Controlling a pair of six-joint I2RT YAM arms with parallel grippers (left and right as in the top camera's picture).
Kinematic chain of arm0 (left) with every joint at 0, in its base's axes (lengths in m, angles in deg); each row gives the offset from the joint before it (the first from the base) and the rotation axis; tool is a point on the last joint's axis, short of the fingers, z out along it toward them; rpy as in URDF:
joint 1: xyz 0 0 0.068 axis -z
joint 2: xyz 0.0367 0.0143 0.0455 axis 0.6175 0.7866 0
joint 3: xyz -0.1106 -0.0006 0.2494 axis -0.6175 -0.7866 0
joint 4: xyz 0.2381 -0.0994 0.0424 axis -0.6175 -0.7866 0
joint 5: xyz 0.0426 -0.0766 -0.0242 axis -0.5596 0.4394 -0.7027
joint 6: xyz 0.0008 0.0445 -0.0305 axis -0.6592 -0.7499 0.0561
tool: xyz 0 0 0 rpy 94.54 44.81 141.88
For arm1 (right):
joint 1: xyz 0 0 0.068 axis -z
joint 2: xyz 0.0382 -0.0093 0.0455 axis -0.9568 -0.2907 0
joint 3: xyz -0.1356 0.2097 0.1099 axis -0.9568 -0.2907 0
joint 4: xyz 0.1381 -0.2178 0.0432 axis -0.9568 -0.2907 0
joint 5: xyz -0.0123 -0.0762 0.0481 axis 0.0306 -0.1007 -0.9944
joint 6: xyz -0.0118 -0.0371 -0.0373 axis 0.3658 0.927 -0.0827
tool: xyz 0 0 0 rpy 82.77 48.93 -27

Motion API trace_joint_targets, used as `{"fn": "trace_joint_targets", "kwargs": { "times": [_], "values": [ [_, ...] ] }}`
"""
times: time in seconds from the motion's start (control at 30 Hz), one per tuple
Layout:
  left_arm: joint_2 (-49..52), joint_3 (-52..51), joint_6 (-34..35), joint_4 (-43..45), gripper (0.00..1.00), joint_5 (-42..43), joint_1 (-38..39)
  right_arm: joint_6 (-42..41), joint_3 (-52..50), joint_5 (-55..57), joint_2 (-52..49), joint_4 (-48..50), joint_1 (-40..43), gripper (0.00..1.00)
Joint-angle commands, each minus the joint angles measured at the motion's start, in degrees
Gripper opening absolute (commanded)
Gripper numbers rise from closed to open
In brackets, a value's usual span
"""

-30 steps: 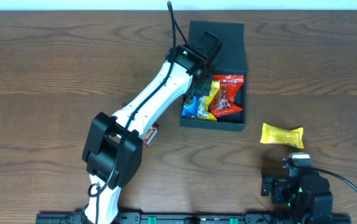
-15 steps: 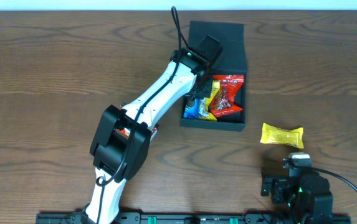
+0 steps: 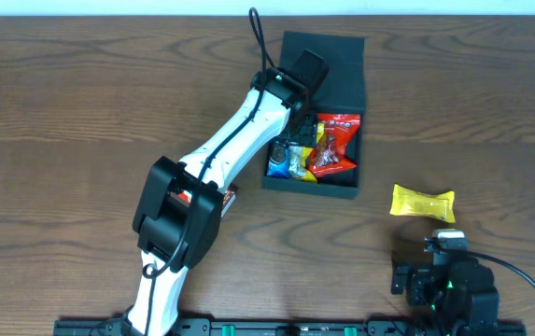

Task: Pack container
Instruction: 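Carry the Oreo pack into the box and release it, then move the left gripper toward the red Hello Panda box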

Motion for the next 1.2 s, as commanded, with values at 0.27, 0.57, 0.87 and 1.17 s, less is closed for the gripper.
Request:
{"fn": "trace_joint_targets", "kwargs": {
  "times": [0.27, 0.57, 0.87, 1.17],
  "values": [
    [-8.0, 9.9, -0.7, -8.6, 0.96, -8.1, -0.3, 0.5, -0.4, -0.4, 0.2, -0.4, 0.7, 0.99],
    [-17.7, 4.2, 13.6, -18.0, 0.95, -19.5, -1.6, 0.5, -0.4, -0.4, 0.2, -0.4, 0.7, 0.99],
    [-29.3, -22.3, 37.7, -10.3, 0.95, -9.8, -7.3, 0.5, -0.4, -0.4, 0.2, -0.4, 0.7, 0.99],
    [-29.7, -37.4, 53.4, -3.1, 0.95, -3.6, -11.3, 0.5, -0.4, -0.4, 0.2, -0.4, 0.7, 0.99]
  ]
}}
